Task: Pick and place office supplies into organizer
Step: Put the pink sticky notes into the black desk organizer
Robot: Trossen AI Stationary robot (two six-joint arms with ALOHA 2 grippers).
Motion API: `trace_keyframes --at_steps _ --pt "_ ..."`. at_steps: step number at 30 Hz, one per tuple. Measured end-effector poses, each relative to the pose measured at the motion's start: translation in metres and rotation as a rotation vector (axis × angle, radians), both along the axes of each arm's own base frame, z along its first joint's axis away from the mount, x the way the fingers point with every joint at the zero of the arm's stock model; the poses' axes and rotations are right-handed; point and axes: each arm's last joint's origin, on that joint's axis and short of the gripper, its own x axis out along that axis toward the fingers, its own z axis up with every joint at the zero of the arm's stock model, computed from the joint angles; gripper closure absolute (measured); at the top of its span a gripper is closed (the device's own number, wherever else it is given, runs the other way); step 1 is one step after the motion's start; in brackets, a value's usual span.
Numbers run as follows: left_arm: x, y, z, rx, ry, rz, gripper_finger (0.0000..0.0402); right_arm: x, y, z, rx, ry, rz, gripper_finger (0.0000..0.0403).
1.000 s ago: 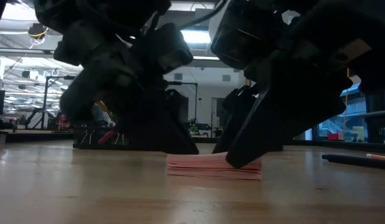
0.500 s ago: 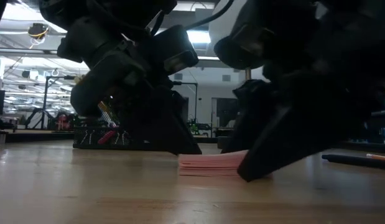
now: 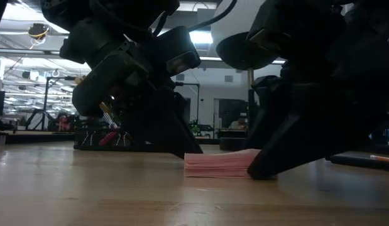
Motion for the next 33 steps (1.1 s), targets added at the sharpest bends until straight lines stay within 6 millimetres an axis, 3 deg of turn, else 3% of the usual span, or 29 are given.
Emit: trace_keyframes --at_steps 7,33 --pt "0.0 0.0 0.0 -0.002 0.002 -0.002 0.0313 0.001 -0.003 0.0 -0.005 0.009 -0.009 0.0276" --pt "-0.001 0.0 -0.001 -0.023 0.015 -0.01 0.0313 0.016 -0.018 0.005 0.062 -0.111 -0.154 0.0278"
